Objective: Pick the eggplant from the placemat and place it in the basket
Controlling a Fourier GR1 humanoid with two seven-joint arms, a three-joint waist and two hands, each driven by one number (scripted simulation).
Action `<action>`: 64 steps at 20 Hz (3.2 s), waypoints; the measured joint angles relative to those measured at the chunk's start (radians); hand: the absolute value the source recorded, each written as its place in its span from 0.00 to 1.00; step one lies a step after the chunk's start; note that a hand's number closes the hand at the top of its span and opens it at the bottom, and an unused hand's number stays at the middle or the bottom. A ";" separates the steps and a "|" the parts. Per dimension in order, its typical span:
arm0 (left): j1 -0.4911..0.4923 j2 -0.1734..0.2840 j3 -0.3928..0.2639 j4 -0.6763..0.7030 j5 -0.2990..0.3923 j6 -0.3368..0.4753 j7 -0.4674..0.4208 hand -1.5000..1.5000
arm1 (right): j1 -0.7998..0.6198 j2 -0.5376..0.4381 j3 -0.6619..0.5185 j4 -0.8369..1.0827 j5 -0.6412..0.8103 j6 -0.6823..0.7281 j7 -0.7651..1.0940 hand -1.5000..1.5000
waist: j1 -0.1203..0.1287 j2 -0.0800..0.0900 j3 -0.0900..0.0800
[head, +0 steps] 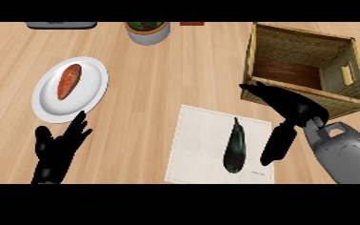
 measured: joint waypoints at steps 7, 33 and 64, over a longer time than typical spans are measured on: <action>-0.010 -0.017 0.015 0.016 -0.022 -0.008 0.018 0.50 | 0.050 0.062 0.018 0.032 0.127 -0.022 -0.065 0.00 | 0.002 -0.002 0.002; 0.018 -0.079 0.065 -0.029 -0.097 -0.041 0.047 0.50 | 0.126 0.236 0.017 0.249 0.378 0.010 -0.177 0.00 | 0.002 0.010 0.007; 0.005 -0.110 0.132 -0.009 -0.147 -0.107 0.060 0.50 | -0.018 0.504 0.142 0.237 0.861 -0.170 0.081 1.00 | 0.010 0.005 0.006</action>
